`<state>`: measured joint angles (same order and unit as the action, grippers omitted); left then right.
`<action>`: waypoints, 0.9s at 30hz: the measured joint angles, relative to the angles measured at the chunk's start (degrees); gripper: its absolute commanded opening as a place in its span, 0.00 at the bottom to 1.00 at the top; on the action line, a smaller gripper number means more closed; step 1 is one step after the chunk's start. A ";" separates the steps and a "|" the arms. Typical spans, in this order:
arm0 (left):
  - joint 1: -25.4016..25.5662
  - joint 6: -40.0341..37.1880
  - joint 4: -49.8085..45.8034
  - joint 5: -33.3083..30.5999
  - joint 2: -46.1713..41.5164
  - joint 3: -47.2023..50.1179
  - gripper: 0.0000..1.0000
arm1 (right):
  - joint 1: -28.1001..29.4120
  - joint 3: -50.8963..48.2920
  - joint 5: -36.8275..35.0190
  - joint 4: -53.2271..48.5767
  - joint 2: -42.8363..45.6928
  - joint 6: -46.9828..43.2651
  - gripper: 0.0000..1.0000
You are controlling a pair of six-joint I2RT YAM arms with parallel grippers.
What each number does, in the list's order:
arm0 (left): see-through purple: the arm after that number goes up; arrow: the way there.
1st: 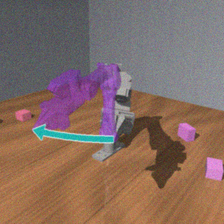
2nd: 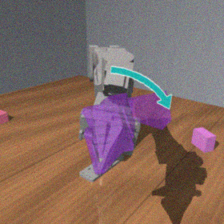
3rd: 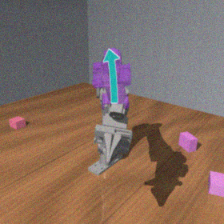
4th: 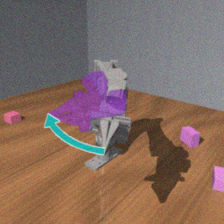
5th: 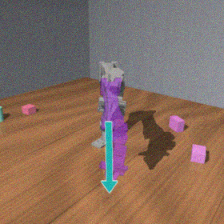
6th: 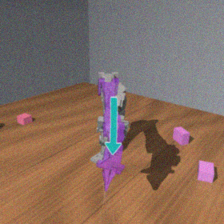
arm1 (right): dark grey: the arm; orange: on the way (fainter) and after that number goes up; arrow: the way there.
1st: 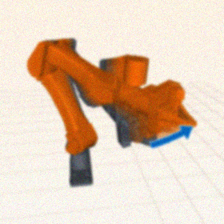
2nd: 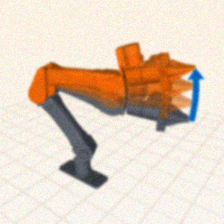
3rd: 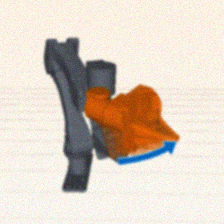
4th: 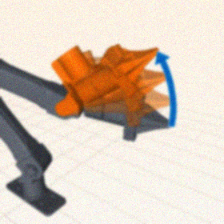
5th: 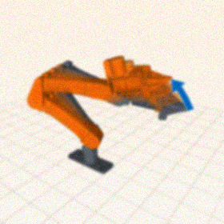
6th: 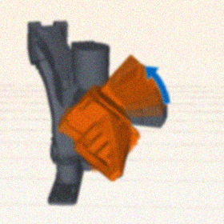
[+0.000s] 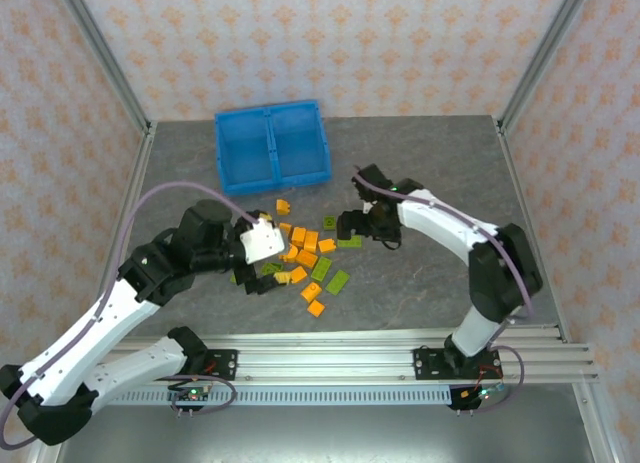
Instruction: Sort the legos into containers by color
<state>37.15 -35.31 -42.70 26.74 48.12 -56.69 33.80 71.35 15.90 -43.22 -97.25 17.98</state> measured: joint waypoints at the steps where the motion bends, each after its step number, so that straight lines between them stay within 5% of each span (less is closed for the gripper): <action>1: 0.00 -1.20 -0.20 0.24 -0.72 1.49 1.00 | 0.72 0.48 -0.55 0.37 -1.33 0.02 0.99; 7: 0.00 -5.75 -0.15 1.49 -1.36 7.37 1.00 | 2.21 3.48 -3.37 2.25 -8.92 0.72 0.99; 12: 0.00 -7.41 0.07 1.33 -1.38 9.62 1.00 | 2.21 5.38 -5.44 3.28 -13.05 2.05 0.87; 27: 0.00 -8.72 2.14 0.66 -3.61 11.89 1.00 | 3.23 5.53 -7.56 4.70 -15.41 4.02 0.75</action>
<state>37.15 -44.03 -40.56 27.40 44.51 -44.80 37.04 76.88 8.34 -38.52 -112.66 22.00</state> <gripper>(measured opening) 0.996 0.793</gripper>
